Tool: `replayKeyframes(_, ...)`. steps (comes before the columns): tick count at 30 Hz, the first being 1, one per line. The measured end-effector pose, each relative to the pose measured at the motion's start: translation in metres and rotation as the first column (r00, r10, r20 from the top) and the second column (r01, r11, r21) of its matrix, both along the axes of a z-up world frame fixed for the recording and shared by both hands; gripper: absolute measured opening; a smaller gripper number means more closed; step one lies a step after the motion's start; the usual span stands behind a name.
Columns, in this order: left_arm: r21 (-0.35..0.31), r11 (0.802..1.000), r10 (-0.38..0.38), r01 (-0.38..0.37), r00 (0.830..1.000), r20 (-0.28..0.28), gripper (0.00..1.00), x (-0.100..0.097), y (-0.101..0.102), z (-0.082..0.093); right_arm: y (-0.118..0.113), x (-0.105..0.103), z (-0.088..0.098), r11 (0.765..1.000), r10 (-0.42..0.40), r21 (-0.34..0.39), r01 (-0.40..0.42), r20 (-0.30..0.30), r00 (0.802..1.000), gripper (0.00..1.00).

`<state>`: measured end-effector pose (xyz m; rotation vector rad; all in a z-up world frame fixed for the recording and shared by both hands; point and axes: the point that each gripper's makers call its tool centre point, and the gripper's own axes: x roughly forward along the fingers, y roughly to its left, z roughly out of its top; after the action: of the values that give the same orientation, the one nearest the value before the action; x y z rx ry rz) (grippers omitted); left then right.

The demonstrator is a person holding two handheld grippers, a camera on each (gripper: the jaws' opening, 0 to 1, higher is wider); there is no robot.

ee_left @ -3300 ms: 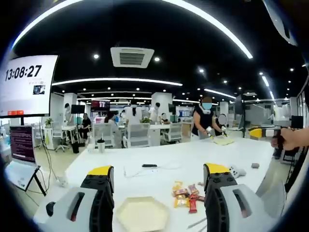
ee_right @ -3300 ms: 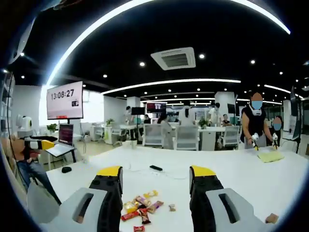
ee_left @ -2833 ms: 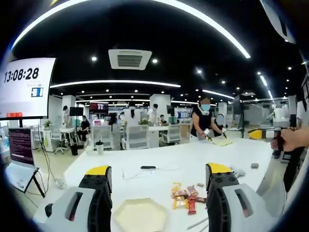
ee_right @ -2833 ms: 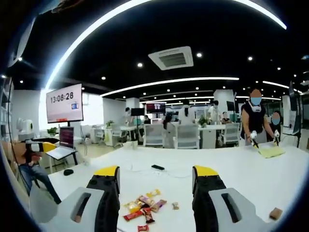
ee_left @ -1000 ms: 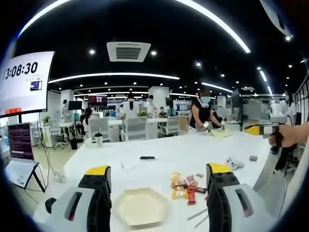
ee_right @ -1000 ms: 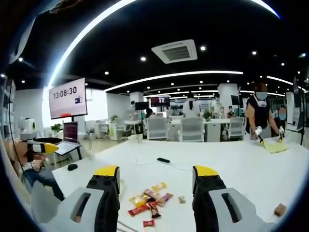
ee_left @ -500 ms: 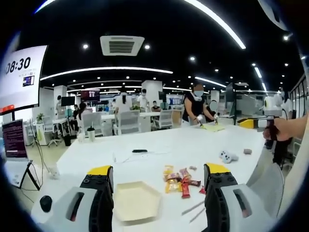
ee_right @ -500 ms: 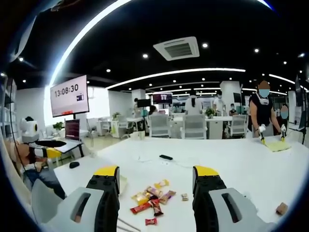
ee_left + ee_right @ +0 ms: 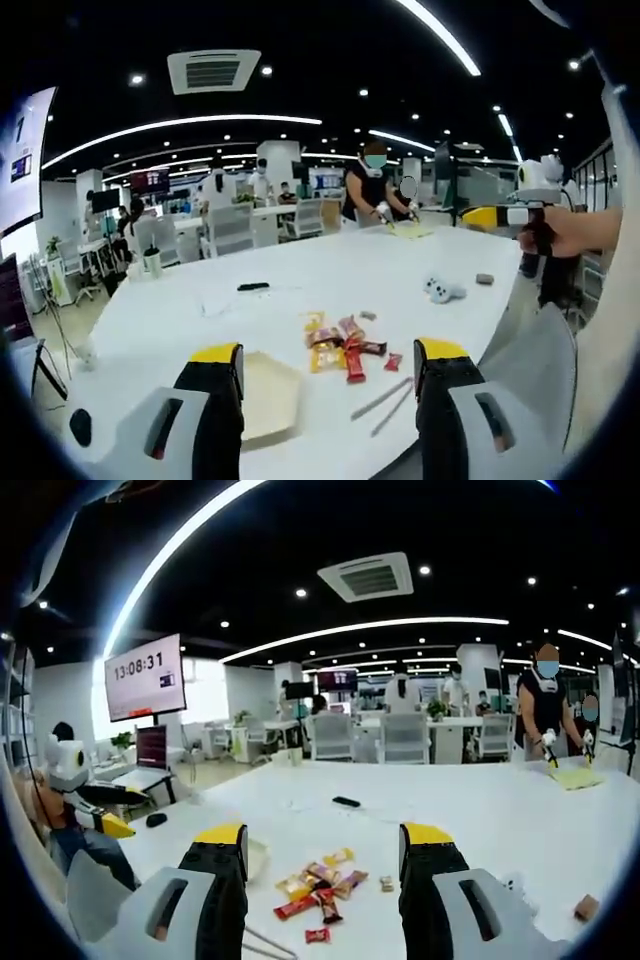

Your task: Place the target food into the container with the food tongs after gripping and lifting it, then release it inside without dropping or visibly crushing the food.

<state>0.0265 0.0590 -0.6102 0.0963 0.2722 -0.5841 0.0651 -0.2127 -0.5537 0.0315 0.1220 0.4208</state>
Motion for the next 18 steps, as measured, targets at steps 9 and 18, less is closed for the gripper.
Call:
replayKeyframes(9, 0.036, 0.995, -0.088, 0.091, 0.994, -0.071, 0.64, -0.003, -0.012, -0.028, 0.004, -0.002, -0.003, 1.000, 0.008, 0.000, -0.008, -0.008, 1.000, 0.62)
replayKeyframes(18, 0.159, 0.950, -0.243, 0.267, 0.958, -0.153, 0.61, -0.017, -0.036, -0.066, 0.003, -0.002, -0.004, 1.000, 0.005, -0.005, -0.005, -0.012, 1.000, 0.61)
